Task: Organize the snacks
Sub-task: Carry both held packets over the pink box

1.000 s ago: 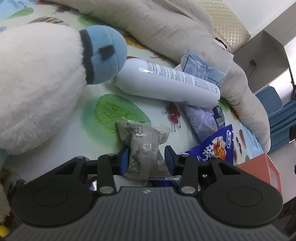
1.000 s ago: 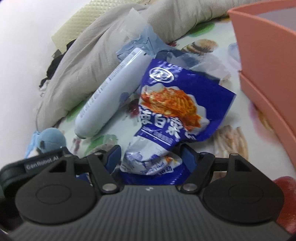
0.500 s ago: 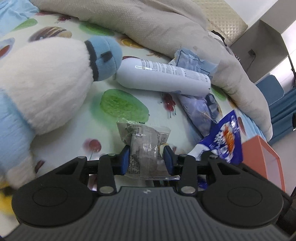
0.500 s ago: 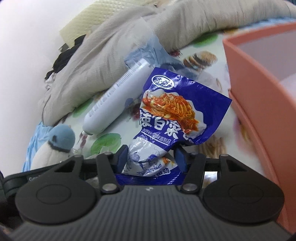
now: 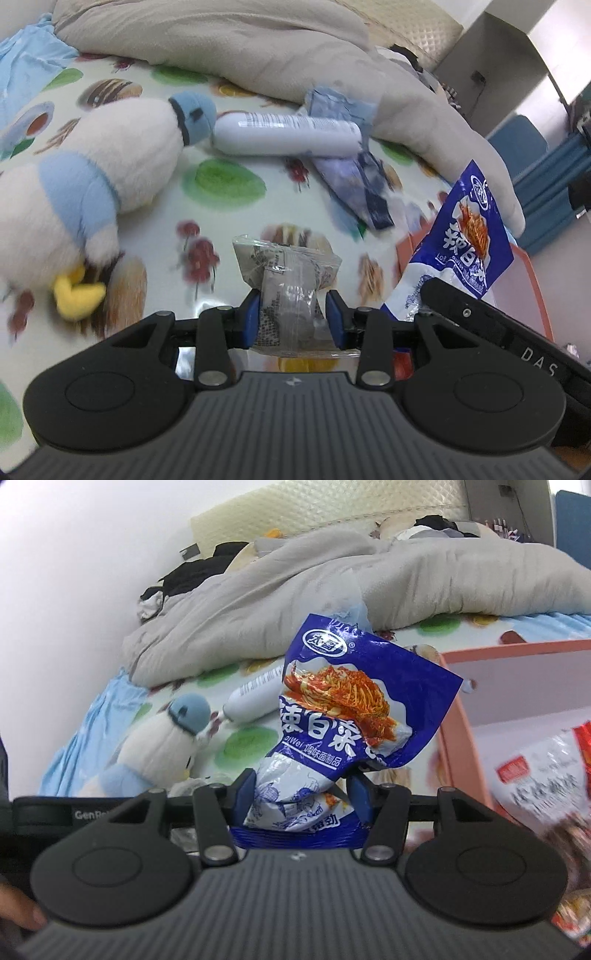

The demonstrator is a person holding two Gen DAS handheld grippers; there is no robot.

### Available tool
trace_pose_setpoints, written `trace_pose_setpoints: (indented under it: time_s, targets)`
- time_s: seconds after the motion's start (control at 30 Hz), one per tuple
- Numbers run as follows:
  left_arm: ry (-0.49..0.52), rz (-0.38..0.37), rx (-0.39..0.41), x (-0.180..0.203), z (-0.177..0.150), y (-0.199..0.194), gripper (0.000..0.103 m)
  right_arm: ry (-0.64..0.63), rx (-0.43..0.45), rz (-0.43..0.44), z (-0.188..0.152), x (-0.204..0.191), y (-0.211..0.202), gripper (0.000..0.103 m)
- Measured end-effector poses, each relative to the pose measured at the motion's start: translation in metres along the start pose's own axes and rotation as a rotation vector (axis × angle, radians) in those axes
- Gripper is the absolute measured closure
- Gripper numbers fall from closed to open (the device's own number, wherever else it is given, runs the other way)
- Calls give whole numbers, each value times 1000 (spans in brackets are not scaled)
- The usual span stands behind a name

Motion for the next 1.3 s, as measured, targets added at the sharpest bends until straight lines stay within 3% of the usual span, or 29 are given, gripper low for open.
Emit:
trace_pose_setpoints:
  time_s: [0.37,0.67,1.3]
  targets:
    - [88,-20,-12,49,-64,-64,61,-63,-8,-5,-46,1,-90,46]
    - [151,-35,-11,90,-103,-98,61,-72,14,-24,-66,7,-136,46]
    - [247,-116,122,163,-97,-164,61,-50,158,-65,-59,26,-219,46]
Point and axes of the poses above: each gripper's, at about its wrist camera, not at the fingertips, and y roughly the way its jaws point, x to its right, z to its top, the point moved 7 cm from there along y, roughly the way its jaws point, and after that the axes turned 12 degrees about y, right-handed, at the moved point
